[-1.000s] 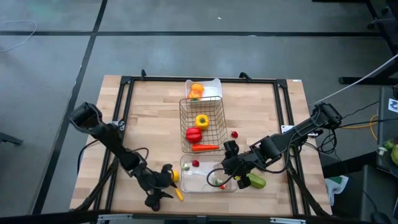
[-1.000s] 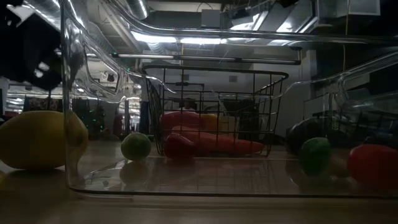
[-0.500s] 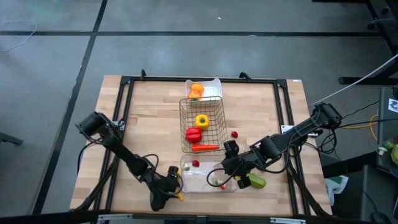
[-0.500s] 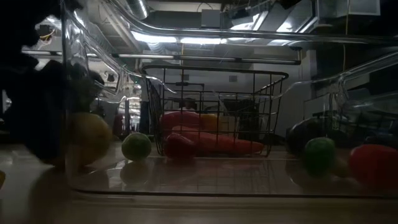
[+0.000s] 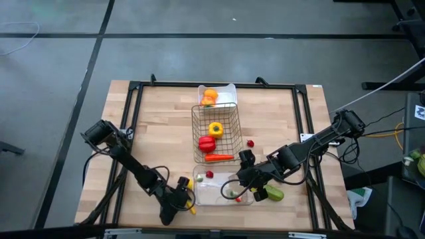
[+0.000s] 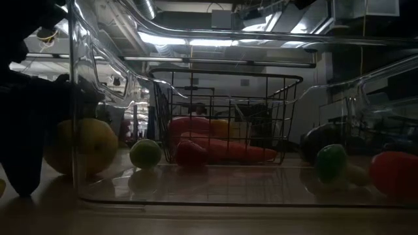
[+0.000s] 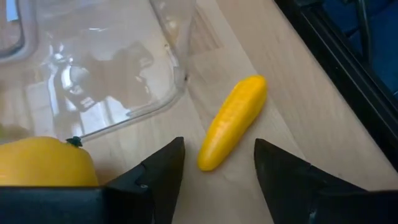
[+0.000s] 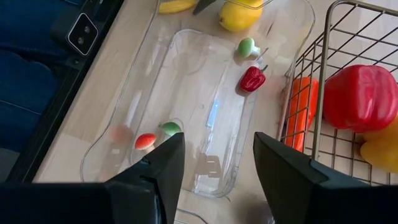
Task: Sort produce into baskets
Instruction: Put the yellow corn into the transparent bin
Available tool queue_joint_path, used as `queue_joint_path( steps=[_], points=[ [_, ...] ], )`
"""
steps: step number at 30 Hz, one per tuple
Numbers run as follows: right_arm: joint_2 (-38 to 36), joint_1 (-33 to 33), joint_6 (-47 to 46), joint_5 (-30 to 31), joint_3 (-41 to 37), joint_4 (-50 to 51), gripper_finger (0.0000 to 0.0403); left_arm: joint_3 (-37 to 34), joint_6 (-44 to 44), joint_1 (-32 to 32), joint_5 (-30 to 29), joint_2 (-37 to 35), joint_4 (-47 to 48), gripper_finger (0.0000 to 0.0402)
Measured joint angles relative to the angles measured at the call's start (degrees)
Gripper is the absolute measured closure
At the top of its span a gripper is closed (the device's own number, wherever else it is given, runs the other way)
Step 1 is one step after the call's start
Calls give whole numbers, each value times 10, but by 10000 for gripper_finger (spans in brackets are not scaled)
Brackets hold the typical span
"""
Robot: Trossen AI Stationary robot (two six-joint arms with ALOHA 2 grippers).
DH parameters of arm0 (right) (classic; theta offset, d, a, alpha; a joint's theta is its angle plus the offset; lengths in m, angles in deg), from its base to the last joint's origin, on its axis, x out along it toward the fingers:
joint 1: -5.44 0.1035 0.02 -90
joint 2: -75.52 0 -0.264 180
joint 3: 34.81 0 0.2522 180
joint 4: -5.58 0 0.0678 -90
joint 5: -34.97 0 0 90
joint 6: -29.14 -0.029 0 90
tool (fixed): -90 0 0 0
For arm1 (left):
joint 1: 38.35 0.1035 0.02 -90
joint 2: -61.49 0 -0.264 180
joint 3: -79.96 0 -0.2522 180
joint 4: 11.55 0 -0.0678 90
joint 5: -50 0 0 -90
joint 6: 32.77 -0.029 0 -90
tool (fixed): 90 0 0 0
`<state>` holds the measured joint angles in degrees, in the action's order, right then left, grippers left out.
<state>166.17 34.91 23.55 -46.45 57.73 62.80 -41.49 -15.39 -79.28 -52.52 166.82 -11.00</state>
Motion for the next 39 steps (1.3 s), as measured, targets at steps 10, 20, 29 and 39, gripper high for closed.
queue_joint_path(
  steps=[10,20,29,39],
  points=[
    [0,0,-1,0,0,0,212,0,-3,0,-3,0,2,294],
    [0,0,-1,0,0,22,212,8,1,-1,5,-1,7,355],
    [0,0,-1,0,0,22,212,10,2,-1,4,-1,6,373],
    [0,0,-1,0,0,36,212,10,40,-22,7,-59,7,377]
  ],
)
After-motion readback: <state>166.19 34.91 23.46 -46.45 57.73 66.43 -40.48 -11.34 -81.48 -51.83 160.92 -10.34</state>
